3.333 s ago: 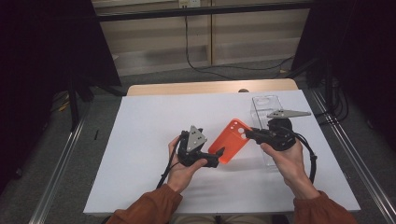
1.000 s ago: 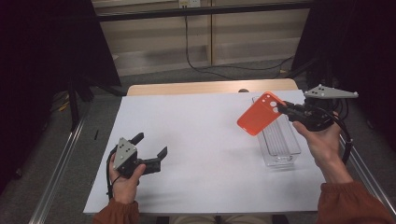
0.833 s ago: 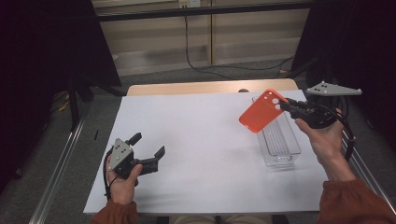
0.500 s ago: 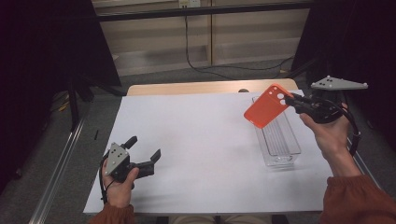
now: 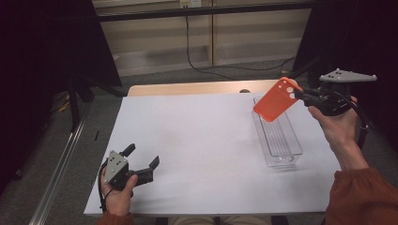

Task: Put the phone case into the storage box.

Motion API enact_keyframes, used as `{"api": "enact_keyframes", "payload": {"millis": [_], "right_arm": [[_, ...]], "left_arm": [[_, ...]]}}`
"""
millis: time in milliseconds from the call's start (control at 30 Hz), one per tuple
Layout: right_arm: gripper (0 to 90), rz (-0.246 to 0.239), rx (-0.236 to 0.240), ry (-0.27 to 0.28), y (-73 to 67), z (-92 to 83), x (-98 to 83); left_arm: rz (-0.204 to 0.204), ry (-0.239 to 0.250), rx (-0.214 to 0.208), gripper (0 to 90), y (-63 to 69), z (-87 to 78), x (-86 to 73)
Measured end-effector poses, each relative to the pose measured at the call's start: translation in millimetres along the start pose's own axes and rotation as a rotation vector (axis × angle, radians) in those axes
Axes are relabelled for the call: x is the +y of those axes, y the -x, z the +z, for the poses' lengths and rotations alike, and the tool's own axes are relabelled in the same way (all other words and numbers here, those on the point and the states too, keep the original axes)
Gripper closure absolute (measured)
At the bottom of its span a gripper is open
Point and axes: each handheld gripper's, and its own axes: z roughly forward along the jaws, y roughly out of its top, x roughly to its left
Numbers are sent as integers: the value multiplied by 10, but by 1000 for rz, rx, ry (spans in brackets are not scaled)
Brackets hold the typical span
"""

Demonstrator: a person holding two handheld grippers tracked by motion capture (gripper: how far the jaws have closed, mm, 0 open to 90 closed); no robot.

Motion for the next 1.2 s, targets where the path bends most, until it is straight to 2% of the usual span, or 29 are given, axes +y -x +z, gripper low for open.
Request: {"api": "enact_keyframes", "payload": {"millis": [67, 133, 267, 333, 433, 733, 1033, 1200], "right_arm": [[803, -2, -7, -3, 23, 15, -2], [804, -7, -7, -3, 53, 36, -4], [803, -33, -5, 15, 90, 82, -13], [803, -44, -5, 16, 106, 105, -12], [804, -66, -15, 13, 123, 143, 6], [804, -138, -42, -24, 152, 293, 84], [804, -169, -42, -78, 174, 494, 87], [803, -186, -60, -105, 201, 581, 79]], "left_arm": [[6, 3, 7, 38, -20, -9, 4], [-12, 9, 18, 37, -33, -19, -7], [-6, -10, 17, 38, -56, -9, -35], [-17, -7, 19, 39, -52, -4, -38], [-1, -9, 23, 39, -52, -13, -33], [-4, -10, 14, 39, -47, -2, -37], [3, -16, 8, 40, -43, 11, -40], [3, -6, -2, 38, -40, -5, -13]]}}
